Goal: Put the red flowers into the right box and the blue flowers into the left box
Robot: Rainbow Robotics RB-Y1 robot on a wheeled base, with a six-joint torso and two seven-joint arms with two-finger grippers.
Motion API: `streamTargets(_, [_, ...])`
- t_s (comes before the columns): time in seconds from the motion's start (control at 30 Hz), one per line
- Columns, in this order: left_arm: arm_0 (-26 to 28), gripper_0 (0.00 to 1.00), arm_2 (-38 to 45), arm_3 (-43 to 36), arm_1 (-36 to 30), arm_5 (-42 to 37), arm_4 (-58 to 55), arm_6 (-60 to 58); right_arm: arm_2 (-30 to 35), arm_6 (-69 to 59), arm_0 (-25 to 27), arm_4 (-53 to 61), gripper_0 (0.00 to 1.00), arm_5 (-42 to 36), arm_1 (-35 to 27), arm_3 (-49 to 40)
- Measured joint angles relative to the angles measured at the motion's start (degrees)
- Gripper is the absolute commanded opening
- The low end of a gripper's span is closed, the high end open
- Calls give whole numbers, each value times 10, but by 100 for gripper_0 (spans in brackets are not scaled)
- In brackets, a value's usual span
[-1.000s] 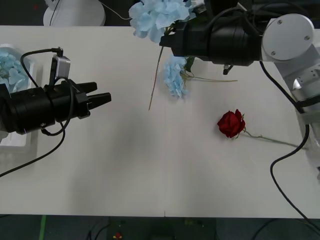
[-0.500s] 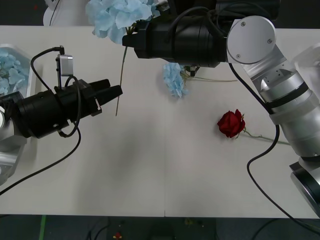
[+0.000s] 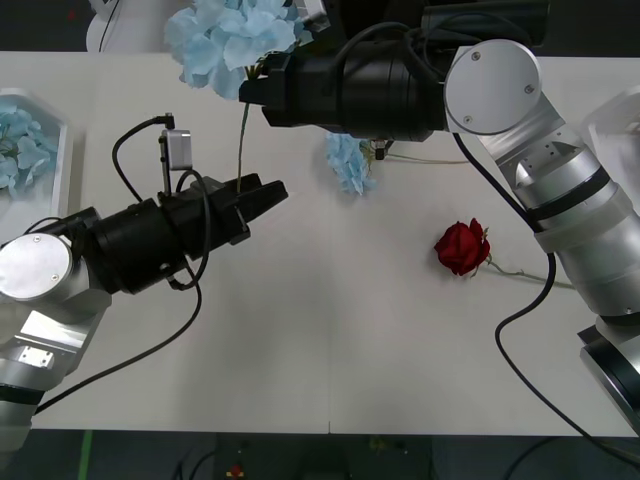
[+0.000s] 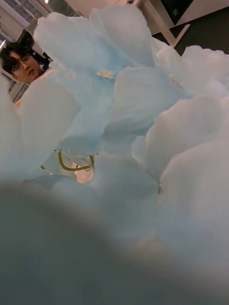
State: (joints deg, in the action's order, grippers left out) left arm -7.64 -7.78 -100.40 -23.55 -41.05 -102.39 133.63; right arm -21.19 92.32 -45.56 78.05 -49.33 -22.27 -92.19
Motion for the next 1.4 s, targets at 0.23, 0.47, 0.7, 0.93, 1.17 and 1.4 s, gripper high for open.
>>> streamTargets(0.23, [0,0,-6,0,8,14,0,0,-1,0,0,0,0,1,0,0])
streamTargets(0.47, [0,0,-6,0,8,15,0,0,-5,0,0,0,0,4,0,0])
streamTargets(0.7, [0,0,-6,0,8,15,0,0,-5,0,0,0,63,5,0,0])
streamTargets(0.93, [0,0,-1,1,8,15,-4,0,-6,1,0,-11,97,9,0,0])
streamTargets(1.17, [0,0,50,4,-4,7,-10,0,-6,3,0,-11,98,11,-3,0])
streamTargets(1.4, [0,0,166,51,-48,-87,0,0,-6,39,-3,-11,98,-49,-54,-3])
